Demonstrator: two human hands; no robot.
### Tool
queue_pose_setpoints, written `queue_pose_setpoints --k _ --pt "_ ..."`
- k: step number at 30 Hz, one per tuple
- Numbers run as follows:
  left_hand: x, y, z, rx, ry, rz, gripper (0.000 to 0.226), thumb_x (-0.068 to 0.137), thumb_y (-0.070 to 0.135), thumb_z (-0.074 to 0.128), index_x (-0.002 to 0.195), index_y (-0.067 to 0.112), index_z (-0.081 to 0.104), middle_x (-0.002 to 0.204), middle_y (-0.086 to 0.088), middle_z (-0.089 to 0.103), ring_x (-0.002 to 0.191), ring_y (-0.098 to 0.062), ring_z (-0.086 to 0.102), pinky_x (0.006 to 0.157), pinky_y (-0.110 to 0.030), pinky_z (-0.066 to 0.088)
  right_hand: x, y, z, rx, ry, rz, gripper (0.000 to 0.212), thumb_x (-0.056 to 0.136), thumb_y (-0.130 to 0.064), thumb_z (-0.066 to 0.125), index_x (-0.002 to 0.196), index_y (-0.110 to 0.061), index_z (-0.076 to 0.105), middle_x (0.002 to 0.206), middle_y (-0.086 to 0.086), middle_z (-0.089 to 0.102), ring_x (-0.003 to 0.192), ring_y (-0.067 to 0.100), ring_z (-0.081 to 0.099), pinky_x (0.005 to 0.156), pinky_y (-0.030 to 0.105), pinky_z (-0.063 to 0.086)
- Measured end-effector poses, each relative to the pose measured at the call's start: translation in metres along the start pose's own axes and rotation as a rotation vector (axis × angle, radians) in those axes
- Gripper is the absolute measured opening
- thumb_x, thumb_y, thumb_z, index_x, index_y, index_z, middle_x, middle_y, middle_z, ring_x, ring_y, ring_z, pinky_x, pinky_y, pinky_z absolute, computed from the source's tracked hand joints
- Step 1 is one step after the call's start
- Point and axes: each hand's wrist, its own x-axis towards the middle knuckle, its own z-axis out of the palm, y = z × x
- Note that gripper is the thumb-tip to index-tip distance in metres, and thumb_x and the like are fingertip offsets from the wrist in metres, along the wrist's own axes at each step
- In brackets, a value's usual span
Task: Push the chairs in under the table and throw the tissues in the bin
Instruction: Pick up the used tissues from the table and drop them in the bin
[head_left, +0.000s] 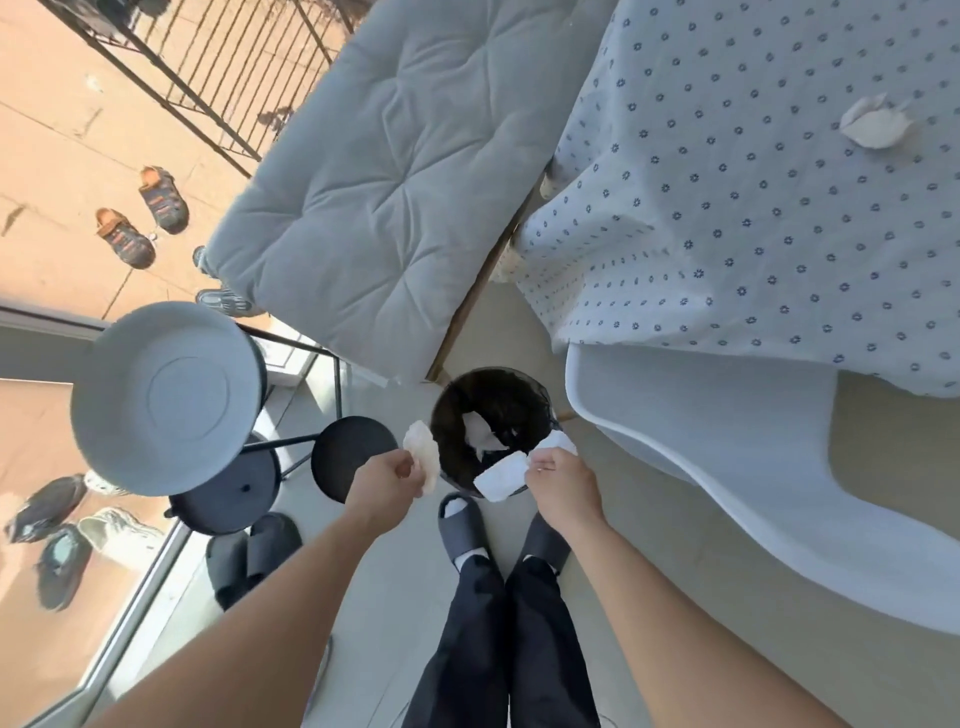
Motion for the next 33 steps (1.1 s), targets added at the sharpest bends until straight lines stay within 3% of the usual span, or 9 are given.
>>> queue_pose_setpoints --k 3,6,11,14,16,19,23,29,33 --pt "0.008 -0.008 0.018 0.005 0.000 -0.003 0.027 0.095 0.033 0.061 0.077 0.013 0.066 0.075 -0.002 0.076 0.076 -0.031 0.073 0.063 -0.042 0.060 0.012 0.011 0.011 0.019 -0.017 0.042 0.039 0.089 -0.017 0.055 0.125 -0.020 0.068 0.125 -0.005 0.068 0.112 0.015 0.062 0.080 0.022 0.042" --pt "0.018 -0.016 0.032 0.023 -0.005 -0.015 0.029 0.095 0.033 0.061 0.079 0.010 0.063 0.077 -0.006 0.075 0.064 -0.018 0.071 0.067 -0.047 0.062 0.018 0.019 0.021 0.013 -0.030 0.051 0.042 0.088 -0.018 0.054 0.128 -0.022 0.066 0.132 -0.007 0.066 0.118 0.015 0.060 0.087 0.025 0.040" --pt "0.029 -0.015 0.050 0.027 -0.023 -0.012 0.030 0.095 0.033 0.060 0.083 0.006 0.057 0.085 -0.013 0.075 0.051 -0.003 0.063 0.056 -0.032 0.051 0.021 0.024 0.029 -0.003 -0.078 -0.012 0.040 0.092 -0.020 0.052 0.130 -0.027 0.064 0.134 -0.011 0.064 0.121 0.011 0.058 0.087 0.022 0.040" --pt "0.031 -0.003 0.054 0.028 -0.038 0.016 0.028 0.094 0.041 0.062 0.084 0.015 0.058 0.089 -0.006 0.076 0.068 -0.012 0.063 0.062 -0.028 0.048 0.020 0.023 0.030 0.013 -0.111 -0.041 0.041 0.097 -0.021 0.051 0.136 -0.027 0.060 0.135 -0.010 0.063 0.117 0.007 0.058 0.081 0.016 0.041" --pt "0.030 0.007 0.052 0.010 -0.107 0.036 0.024 0.094 0.046 0.068 0.114 0.033 0.066 0.111 0.007 0.075 0.091 -0.013 0.064 0.066 -0.019 0.045 0.018 0.021 0.029 0.019 -0.118 -0.054 0.040 0.098 -0.021 0.050 0.136 -0.028 0.061 0.130 -0.009 0.063 0.107 0.005 0.056 0.074 0.010 0.039" --pt "0.032 0.013 0.052 0.039 -0.160 0.052 0.060 0.092 0.049 0.072 0.146 0.029 0.055 0.136 0.008 0.066 0.109 -0.014 0.061 0.069 -0.015 0.043 0.013 0.020 0.026 0.039 -0.123 -0.075 0.039 0.098 -0.022 0.050 0.134 -0.029 0.061 0.133 -0.011 0.062 0.106 0.003 0.056 0.076 0.014 0.042" --pt "0.020 0.019 0.045 0.076 -0.143 0.050 0.048 0.095 0.044 0.070 0.139 0.025 0.064 0.133 0.008 0.068 0.120 -0.017 0.063 0.090 -0.026 0.045 -0.001 0.012 0.012 0.016 -0.103 -0.099 0.038 0.097 -0.022 0.050 0.133 -0.030 0.061 0.136 -0.011 0.062 0.105 0.001 0.058 0.079 0.015 0.043" --pt "-0.040 0.045 0.005 0.035 -0.107 0.061 0.031 0.096 0.043 0.064 0.123 0.031 0.071 0.114 0.011 0.075 0.108 -0.013 0.070 0.094 -0.034 0.056 -0.061 -0.031 -0.033 -0.040 -0.111 -0.140 0.035 0.095 -0.023 0.050 0.126 -0.034 0.064 0.126 -0.011 0.066 0.101 0.000 0.058 0.070 0.005 0.037" --pt "-0.111 0.068 -0.024 -0.030 -0.123 0.095 0.027 0.094 0.045 0.062 0.117 0.034 0.072 0.105 0.013 0.076 0.100 -0.012 0.073 0.095 -0.043 0.060 -0.130 -0.068 -0.064 -0.054 -0.125 -0.166 0.035 0.094 -0.026 0.052 0.125 -0.034 0.064 0.129 -0.014 0.064 0.105 0.001 0.060 0.073 0.008 0.039"
